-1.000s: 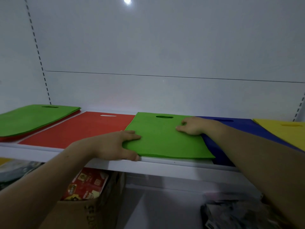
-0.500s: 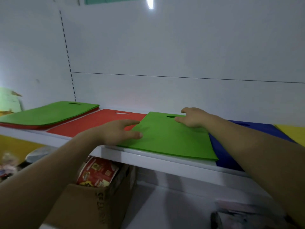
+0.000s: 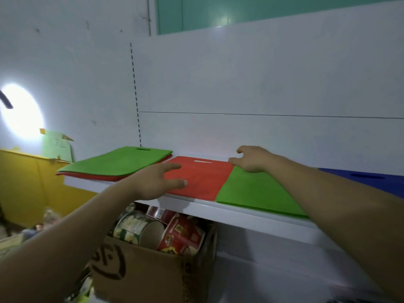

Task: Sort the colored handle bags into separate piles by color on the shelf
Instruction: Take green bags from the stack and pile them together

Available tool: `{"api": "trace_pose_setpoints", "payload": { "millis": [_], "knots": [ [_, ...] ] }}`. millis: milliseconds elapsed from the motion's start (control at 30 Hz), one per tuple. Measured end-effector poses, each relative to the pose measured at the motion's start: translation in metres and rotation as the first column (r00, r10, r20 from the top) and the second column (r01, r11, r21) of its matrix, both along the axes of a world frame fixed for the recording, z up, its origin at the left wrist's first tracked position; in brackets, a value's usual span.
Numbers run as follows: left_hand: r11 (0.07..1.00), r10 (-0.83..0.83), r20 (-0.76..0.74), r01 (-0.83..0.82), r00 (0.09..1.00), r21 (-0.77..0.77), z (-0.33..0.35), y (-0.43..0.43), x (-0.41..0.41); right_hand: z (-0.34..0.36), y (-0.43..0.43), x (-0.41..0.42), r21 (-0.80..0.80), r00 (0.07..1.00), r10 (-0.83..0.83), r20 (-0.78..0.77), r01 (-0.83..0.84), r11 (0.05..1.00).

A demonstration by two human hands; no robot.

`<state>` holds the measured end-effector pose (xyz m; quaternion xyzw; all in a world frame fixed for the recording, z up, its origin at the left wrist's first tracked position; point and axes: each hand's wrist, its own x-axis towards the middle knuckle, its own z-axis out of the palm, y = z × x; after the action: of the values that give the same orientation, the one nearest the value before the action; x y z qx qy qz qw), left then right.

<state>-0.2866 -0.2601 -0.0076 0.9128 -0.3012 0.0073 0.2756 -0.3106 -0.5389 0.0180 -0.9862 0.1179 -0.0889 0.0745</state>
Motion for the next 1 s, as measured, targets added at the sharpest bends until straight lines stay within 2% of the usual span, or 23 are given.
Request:
{"api": "trace_pose_setpoints", "payload": {
  "millis": [367, 533, 733, 1000],
  "knots": [
    [0.989, 0.138, 0.031, -0.136, 0.99, -0.054, 0.005, 0.167, 0.043, -0.001, 0.165, 0.069, 0.013, 0.994, 0.091, 0.066, -0.092, 0.996],
    [0.978, 0.206, 0.099, -0.2, 0.974, -0.064, -0.006, 0.221, 0.063, -0.009, 0.222, 0.101, 0.035, 0.987, 0.143, 0.072, -0.146, 0.989],
    [0.973, 0.222, 0.091, -0.215, 0.971, -0.08, -0.014, 0.249, 0.1, -0.01, 0.253, 0.144, 0.025, 0.986, 0.154, 0.057, -0.156, 0.987],
    [0.975, 0.214, 0.069, -0.209, 0.974, -0.076, -0.011, 0.241, 0.18, -0.011, 0.247, 0.22, -0.012, 0.991, 0.131, 0.017, -0.131, 0.991]
  ]
}}
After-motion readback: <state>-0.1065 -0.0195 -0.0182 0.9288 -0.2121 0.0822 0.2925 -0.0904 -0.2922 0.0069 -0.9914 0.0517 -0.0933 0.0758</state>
